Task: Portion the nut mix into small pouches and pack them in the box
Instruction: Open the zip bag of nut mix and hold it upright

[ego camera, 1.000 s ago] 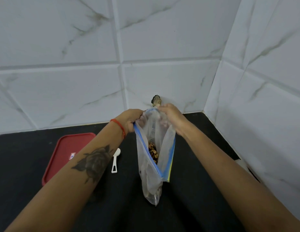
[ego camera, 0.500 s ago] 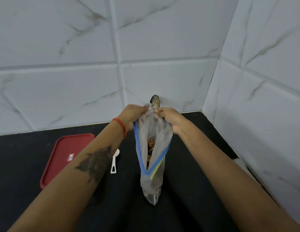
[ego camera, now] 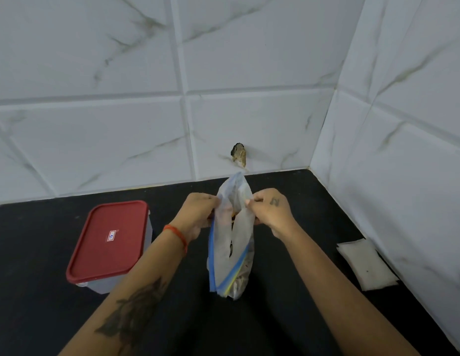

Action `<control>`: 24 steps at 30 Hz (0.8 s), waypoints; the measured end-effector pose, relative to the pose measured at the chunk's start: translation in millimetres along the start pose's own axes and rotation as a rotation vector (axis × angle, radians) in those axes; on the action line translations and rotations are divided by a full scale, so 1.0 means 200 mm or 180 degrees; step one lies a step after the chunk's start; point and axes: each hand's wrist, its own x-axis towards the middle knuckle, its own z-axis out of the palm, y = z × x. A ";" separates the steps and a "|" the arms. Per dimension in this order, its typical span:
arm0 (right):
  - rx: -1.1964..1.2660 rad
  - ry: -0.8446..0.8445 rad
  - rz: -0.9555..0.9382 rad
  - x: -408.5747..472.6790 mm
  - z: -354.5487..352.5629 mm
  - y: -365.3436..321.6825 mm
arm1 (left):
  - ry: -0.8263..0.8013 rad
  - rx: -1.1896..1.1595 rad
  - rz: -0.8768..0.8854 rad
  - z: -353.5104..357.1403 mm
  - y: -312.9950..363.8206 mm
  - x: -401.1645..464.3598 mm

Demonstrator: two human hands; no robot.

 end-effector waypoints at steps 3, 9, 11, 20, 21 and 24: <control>0.1767 -0.0191 0.1003 0.03 0.02 0.00 | -0.0456 -0.1812 -0.0876 0.02 0.01 0.00; 0.1778 -0.0154 0.1119 -0.02 0.06 0.04 | 0.0111 -0.1038 -0.0277 0.08 0.01 -0.10; 0.0902 0.0133 0.0677 -0.07 0.04 0.04 | 0.0024 -0.0150 -0.0020 0.08 0.01 -0.18; 0.1554 -0.0201 0.0702 -0.18 0.07 0.13 | -0.0126 -0.1345 -0.0421 0.04 -0.11 -0.26; 0.2550 -0.0352 0.1060 -0.16 0.06 0.14 | -0.0264 -0.2172 -0.0679 0.04 -0.11 -0.24; 0.3718 -0.0297 0.1504 -0.12 0.05 0.17 | -0.0204 -0.3215 -0.0941 0.07 -0.14 -0.23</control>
